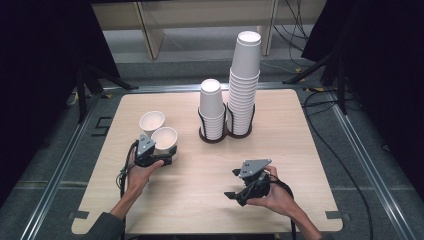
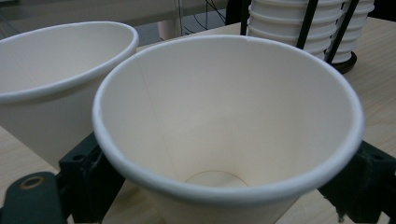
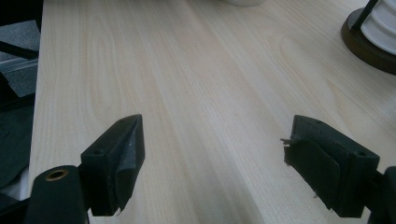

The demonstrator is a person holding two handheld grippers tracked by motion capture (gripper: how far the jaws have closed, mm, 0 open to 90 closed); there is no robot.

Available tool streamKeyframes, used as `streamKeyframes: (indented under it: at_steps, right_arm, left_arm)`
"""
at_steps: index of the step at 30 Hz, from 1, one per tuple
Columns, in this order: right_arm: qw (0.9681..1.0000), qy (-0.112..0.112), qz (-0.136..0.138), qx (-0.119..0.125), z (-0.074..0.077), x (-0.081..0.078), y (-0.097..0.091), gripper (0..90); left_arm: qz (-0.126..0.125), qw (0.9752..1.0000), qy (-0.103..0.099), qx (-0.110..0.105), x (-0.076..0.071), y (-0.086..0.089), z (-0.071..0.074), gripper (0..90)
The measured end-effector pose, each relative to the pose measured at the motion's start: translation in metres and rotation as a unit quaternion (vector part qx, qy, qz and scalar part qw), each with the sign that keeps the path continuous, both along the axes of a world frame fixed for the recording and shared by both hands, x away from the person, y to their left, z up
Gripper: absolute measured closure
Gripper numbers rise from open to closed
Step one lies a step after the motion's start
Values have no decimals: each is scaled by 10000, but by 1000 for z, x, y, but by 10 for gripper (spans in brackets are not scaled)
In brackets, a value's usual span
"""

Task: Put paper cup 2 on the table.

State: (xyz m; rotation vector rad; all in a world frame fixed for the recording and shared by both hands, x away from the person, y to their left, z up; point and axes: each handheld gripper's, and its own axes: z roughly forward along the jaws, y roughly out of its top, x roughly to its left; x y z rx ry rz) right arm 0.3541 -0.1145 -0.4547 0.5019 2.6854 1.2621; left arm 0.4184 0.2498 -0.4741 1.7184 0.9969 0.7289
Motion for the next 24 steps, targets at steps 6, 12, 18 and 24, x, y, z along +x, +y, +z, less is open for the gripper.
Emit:
streamKeyframes:
  at_steps: [6,12,18,24]
  right_arm:
    - [10000,-7,-3,11,1,-1,0,197]
    - [10000,7,14,16,0,-1,-1,197]
    - [10000,21,30,11,0,-2,-1,197]
    - [10000,48,35,2,-1,-3,-2,197]
  left_arm:
    - [-53,10000,72,44,-2,5,-3,128]
    - [-64,9998,58,166,-5,9,-4,134]
    - [-35,9992,237,321,-4,12,-10,140]
    - [-123,9987,318,374,-8,18,-13,142]
